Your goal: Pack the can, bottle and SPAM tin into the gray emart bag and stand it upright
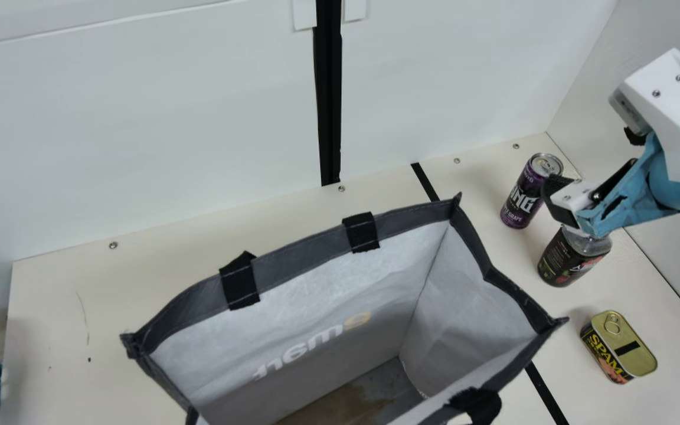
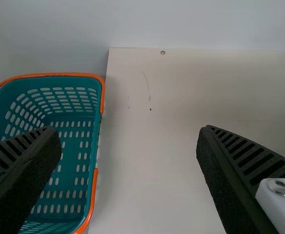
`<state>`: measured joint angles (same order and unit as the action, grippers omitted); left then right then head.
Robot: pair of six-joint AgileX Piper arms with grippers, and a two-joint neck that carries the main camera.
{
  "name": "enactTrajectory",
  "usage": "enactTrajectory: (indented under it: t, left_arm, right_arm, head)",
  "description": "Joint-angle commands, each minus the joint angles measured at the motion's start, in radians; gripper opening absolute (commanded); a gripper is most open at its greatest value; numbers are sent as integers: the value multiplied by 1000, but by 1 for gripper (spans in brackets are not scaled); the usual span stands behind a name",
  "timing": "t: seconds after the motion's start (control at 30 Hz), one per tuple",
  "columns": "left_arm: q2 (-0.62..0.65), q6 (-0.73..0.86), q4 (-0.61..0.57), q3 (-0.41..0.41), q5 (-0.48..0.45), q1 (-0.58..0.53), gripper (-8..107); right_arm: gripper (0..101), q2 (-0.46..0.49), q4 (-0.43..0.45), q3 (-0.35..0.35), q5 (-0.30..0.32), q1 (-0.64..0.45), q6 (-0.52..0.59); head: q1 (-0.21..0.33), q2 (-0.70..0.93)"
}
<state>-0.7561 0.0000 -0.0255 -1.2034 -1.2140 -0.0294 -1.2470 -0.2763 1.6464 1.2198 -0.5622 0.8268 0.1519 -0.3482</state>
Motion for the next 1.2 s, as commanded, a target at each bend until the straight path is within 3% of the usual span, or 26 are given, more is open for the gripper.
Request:
enactTrajectory:
  t: [0.0, 1.17]
  left_arm:
    - [0, 0, 0, 0, 0, 0, 90]
    - [0, 0, 0, 0, 0, 0, 90]
  right_arm:
    - [95, 2, -1, -9, 0, -3, 3]
    - [95, 12, -2, -22, 0, -8, 3]
  head:
    - [23, -1]
    - [23, -1]
